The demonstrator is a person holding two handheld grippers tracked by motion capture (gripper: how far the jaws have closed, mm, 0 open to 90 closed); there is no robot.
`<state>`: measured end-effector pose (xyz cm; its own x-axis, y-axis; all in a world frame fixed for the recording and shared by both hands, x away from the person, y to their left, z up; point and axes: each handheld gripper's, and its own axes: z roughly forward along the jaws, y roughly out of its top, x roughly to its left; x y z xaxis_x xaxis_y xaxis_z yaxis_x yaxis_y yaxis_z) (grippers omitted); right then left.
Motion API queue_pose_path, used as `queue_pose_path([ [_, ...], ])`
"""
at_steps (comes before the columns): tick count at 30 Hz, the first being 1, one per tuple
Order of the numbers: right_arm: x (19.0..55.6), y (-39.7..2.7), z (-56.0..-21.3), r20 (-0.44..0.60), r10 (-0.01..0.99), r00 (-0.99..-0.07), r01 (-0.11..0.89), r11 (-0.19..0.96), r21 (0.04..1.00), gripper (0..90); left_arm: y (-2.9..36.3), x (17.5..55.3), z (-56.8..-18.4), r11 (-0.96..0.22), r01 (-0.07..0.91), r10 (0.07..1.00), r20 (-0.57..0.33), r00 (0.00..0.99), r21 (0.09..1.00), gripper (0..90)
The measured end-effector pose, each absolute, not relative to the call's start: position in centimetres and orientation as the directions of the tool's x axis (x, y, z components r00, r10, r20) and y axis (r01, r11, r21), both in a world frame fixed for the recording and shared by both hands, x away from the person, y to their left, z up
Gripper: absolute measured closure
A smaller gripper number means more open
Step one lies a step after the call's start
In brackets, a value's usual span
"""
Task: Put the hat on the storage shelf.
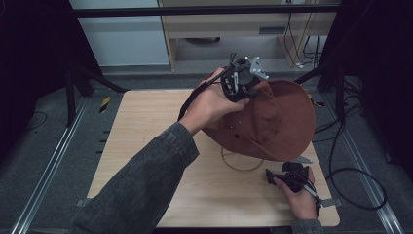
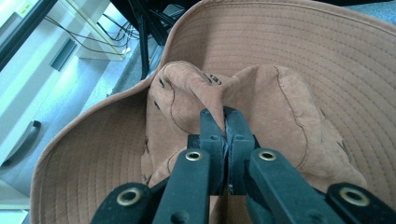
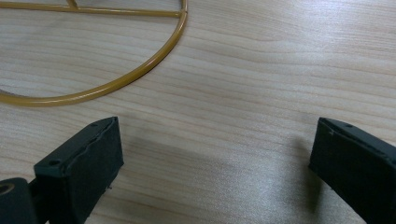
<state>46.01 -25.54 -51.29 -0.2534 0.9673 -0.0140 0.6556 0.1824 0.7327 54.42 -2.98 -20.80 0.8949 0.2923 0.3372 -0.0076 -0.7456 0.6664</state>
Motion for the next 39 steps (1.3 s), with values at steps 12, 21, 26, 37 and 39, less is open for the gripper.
queue_pose_path([
  [12, 46.0, -25.5, -51.3, -0.014, 0.967, -0.254, 0.655, 0.183, 0.733, 2.7, -2.9, 54.7, -21.6, -0.742, 0.008, 0.307, 0.329, 0.893, 0.67, 87.5],
  [21, 46.0, -25.5, -51.3, -0.013, 0.967, -0.253, 0.656, 0.182, 0.733, 2.6, -3.3, 54.7, -21.8, -0.745, 0.008, 0.307, 0.332, 0.892, 0.667, 86.8],
  [26, 46.0, -25.5, -51.3, -0.013, 0.967, -0.254, 0.656, 0.182, 0.733, 2.7, -3.5, 54.5, -22.1, -0.745, 0.005, 0.309, 0.338, 0.889, 0.667, 85.0],
  [37, 46.0, -25.5, -51.3, -0.013, 0.967, -0.254, 0.656, 0.182, 0.733, 2.6, -3.2, 54.2, -22.2, -0.723, -0.007, 0.336, 0.36, 0.87, 0.691, 64.8],
  [39, 46.0, -25.5, -51.3, -0.014, 0.967, -0.254, 0.656, 0.183, 0.733, 2.6, -2.9, 54.1, -22.0, -0.71, -0.005, 0.35, 0.359, 0.865, 0.704, 58.2],
])
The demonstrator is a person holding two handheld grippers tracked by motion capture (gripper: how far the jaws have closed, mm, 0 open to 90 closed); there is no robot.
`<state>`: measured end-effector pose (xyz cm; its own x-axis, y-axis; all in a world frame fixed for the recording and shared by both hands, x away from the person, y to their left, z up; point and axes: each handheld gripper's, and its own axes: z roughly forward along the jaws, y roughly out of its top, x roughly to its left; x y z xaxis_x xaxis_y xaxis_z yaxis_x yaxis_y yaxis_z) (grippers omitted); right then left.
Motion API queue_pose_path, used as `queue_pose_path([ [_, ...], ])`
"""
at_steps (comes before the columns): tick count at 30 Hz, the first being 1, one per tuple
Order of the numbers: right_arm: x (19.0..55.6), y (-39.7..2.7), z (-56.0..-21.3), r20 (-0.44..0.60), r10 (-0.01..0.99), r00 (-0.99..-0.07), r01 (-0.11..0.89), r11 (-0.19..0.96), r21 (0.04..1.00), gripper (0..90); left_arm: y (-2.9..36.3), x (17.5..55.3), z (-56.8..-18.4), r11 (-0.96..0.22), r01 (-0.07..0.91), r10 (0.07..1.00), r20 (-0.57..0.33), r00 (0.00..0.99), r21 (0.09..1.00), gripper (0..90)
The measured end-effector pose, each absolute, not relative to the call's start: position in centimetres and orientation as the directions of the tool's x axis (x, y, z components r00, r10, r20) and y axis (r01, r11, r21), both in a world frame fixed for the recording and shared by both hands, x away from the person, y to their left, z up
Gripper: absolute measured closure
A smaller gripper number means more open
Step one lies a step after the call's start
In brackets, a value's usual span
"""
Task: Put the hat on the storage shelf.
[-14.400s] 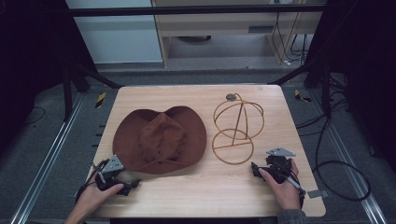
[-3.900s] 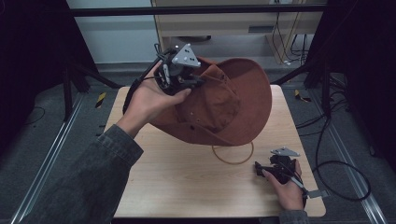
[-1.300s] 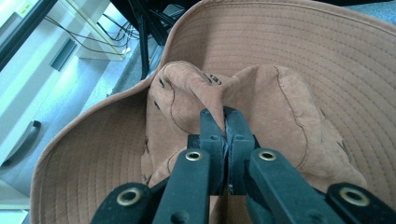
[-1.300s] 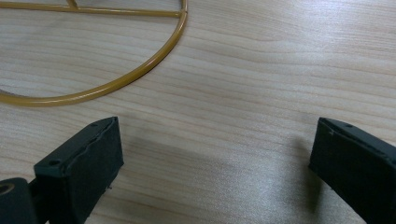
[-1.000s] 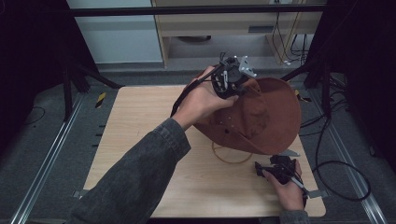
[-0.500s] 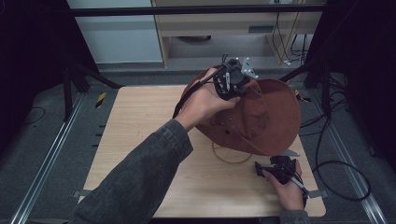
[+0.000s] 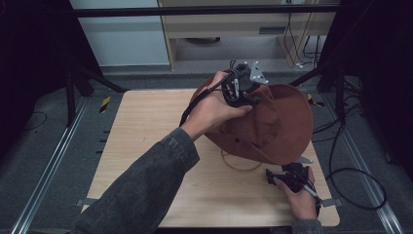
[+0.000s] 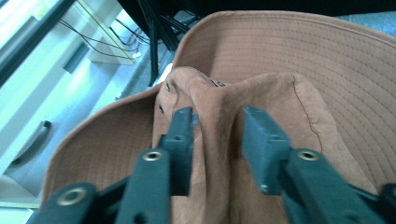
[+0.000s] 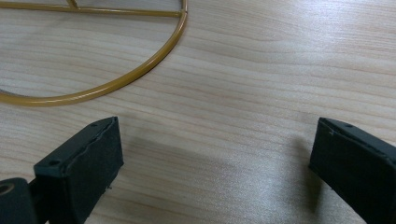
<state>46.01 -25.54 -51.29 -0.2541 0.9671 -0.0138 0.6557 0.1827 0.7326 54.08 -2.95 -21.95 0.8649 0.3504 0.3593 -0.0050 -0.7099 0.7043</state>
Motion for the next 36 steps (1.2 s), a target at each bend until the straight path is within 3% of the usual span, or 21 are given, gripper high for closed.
queue_pose_path([
  [14, 46.0, -25.5, -51.3, -0.013, 0.967, -0.254, 0.656, 0.182, 0.733, 2.6, -1.4, 53.2, -21.4, -0.659, 0.048, 0.388, 0.284, 0.877, 0.751, 18.2],
  [27, 46.0, -25.5, -51.3, -0.014, 0.967, -0.254, 0.656, 0.182, 0.732, 2.6, -0.7, 51.8, -21.3, -0.659, 0.033, 0.38, 0.295, 0.877, 0.751, 8.7],
  [36, 45.9, -25.4, -51.3, 0.004, 0.97, -0.242, 0.665, 0.163, 0.729, 2.6, 2.8, 51.4, -20.6, -0.605, 0.038, 0.435, 0.29, 0.852, 0.795, 6.1],
])
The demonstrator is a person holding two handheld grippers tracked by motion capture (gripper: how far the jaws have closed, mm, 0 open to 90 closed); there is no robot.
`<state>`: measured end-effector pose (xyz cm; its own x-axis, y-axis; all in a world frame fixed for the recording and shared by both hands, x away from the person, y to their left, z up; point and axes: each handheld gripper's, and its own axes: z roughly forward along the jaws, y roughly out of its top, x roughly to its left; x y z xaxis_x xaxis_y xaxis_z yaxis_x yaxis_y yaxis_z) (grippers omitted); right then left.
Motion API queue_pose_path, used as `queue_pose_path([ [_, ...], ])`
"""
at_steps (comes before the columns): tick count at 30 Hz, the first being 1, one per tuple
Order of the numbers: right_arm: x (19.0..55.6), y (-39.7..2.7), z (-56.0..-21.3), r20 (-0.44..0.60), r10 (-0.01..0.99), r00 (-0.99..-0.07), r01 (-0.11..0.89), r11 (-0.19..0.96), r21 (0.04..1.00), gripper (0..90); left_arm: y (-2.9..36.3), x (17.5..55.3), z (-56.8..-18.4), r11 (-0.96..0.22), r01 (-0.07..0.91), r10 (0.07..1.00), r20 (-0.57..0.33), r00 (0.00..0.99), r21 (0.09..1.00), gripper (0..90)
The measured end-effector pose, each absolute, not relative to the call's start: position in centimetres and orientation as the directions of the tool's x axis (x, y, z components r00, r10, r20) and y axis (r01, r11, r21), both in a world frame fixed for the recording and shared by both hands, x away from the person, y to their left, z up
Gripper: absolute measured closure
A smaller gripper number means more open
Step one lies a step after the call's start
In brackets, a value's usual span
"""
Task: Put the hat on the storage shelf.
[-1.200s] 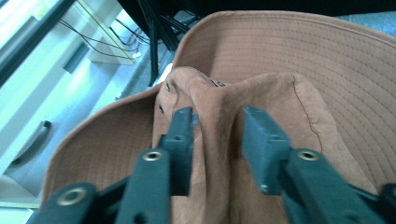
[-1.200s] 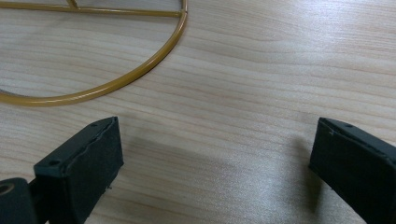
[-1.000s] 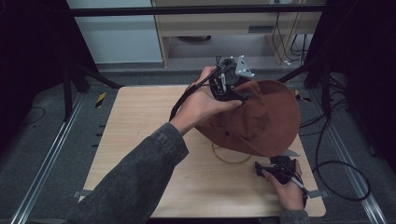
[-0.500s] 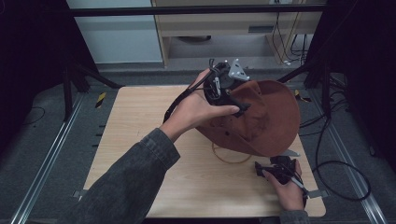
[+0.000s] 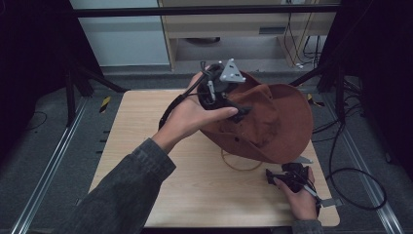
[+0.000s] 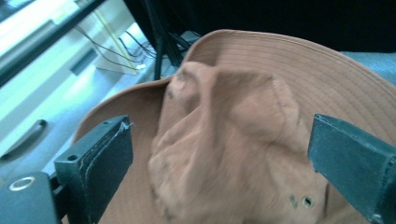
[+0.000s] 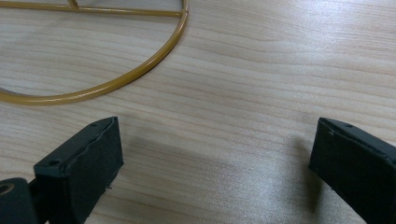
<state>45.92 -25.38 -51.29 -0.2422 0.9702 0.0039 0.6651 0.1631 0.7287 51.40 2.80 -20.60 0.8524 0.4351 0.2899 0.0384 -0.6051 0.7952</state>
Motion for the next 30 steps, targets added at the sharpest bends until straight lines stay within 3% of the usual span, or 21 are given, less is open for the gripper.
queue_pose_path([
  [15, 45.9, -25.4, -51.3, -0.001, 0.97, -0.243, 0.665, 0.168, 0.727, 2.6, 14.3, 50.3, -22.1, -0.529, 0.103, 0.551, 0.249, 0.797, 0.843, 4.1],
  [22, 46.0, -25.5, -51.3, -0.017, 0.966, -0.257, 0.654, 0.187, 0.733, 2.6, 18.0, 49.7, -25.7, -0.534, 0.156, 0.58, 0.226, 0.782, 0.831, 4.2],
  [30, 45.9, -25.4, -51.3, 0.003, 0.97, -0.243, 0.664, 0.164, 0.73, 2.6, 20.1, 49.0, -32.3, -0.551, 0.243, 0.614, 0.191, 0.766, 0.798, 5.1],
])
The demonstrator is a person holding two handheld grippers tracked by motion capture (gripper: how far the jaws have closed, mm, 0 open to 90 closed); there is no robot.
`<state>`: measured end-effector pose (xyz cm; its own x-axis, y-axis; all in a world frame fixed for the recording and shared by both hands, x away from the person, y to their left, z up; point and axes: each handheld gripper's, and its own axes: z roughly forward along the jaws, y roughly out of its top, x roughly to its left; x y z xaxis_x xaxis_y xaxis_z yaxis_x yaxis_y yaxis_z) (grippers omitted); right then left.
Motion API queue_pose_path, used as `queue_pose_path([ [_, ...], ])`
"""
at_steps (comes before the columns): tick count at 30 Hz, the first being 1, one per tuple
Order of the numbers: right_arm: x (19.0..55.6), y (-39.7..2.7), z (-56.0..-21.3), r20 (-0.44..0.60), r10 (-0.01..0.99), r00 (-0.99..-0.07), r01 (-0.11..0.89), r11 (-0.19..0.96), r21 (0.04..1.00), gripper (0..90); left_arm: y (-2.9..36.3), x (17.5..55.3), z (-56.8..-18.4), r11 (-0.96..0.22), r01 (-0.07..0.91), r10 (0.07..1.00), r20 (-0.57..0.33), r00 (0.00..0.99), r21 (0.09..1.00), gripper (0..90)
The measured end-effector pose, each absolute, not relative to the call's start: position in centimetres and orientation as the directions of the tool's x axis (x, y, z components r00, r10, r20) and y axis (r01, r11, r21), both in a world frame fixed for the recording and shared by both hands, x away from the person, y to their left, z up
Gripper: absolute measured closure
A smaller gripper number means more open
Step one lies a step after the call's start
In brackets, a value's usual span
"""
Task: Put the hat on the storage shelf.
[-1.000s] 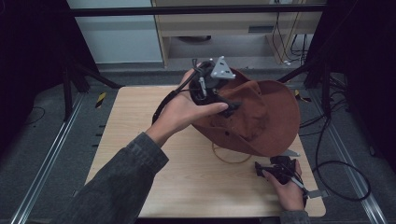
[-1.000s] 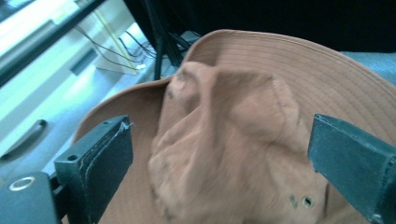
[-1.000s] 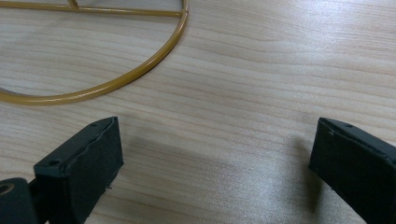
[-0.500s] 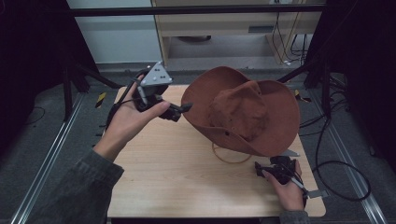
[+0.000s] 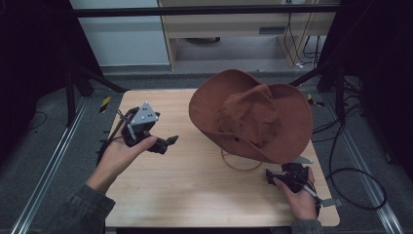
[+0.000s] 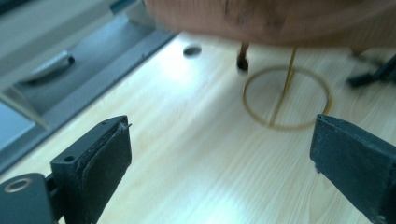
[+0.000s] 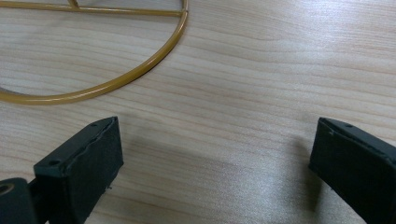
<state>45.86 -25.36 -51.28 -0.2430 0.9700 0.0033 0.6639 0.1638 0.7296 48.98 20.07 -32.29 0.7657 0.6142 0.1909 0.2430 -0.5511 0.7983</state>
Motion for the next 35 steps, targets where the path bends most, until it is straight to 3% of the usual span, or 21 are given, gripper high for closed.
queue_pose_path([
  [18, 45.9, -25.4, -51.3, -0.008, 0.969, -0.248, 0.658, 0.174, 0.733, 2.6, 25.7, 48.1, -47.2, -0.54, 0.445, 0.696, 0.082, 0.713, 0.714, 5.5],
  [24, 45.9, -25.4, -51.3, -0.008, 0.969, -0.248, 0.658, 0.175, 0.733, 2.6, 27.8, 47.8, -49.5, -0.456, 0.506, 0.754, 0.015, 0.657, 0.732, 6.0],
  [35, 45.9, -25.4, -51.3, -0.009, 0.968, -0.249, 0.658, 0.176, 0.733, 2.6, 28.0, 47.4, -50.6, -0.483, 0.53, 0.756, 0.027, 0.654, 0.697, 2.9],
])
